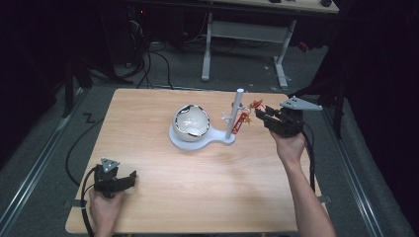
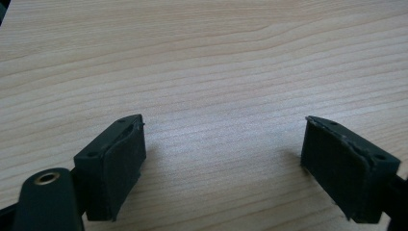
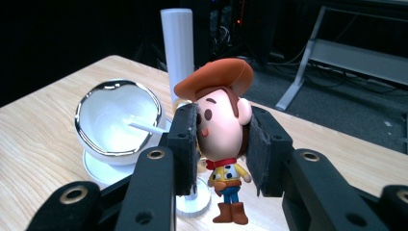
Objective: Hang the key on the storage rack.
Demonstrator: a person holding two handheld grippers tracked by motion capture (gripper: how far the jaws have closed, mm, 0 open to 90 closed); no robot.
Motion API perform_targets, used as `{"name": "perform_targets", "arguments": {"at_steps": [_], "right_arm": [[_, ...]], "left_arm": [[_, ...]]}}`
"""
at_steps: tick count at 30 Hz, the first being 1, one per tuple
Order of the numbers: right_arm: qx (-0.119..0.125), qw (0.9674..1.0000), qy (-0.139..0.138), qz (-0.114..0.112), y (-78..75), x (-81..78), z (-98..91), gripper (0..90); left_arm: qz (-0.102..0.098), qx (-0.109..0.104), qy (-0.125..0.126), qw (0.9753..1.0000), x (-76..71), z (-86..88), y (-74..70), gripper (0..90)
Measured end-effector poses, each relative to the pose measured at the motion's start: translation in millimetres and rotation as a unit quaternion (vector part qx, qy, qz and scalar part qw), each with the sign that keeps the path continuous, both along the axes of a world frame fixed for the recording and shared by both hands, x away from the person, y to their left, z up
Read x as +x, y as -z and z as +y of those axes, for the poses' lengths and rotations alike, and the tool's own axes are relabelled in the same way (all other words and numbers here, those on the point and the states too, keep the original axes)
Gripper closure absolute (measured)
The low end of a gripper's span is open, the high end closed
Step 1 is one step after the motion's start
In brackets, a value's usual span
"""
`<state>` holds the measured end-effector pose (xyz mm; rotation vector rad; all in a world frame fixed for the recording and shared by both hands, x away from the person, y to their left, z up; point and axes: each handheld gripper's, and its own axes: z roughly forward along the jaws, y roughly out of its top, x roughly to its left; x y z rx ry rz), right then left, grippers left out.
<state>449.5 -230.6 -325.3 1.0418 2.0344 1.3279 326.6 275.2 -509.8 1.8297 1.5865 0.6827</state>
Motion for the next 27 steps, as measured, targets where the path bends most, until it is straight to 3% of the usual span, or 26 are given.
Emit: {"name": "perform_targets", "arguments": {"at_steps": [9,18,27], "right_arm": [[-0.008,0.9999,-0.004,0.006,3.5,0.2,1.6,66.1],[0.002,0.9999,0.002,0.017,12.8,0.3,-7.2,66.1],[-0.004,0.9999,-0.002,0.015,14.2,-1.2,-4.6,66.1]], "left_arm": [[0.0,0.0,0.001,1.0,0.0,-0.1,0.0,16.2],[0.0,0.0,0.001,1.0,0.0,-0.1,0.0,16.2],[0.0,0.0,0.001,1.0,0.0,-0.1,0.0,16.2]]}}
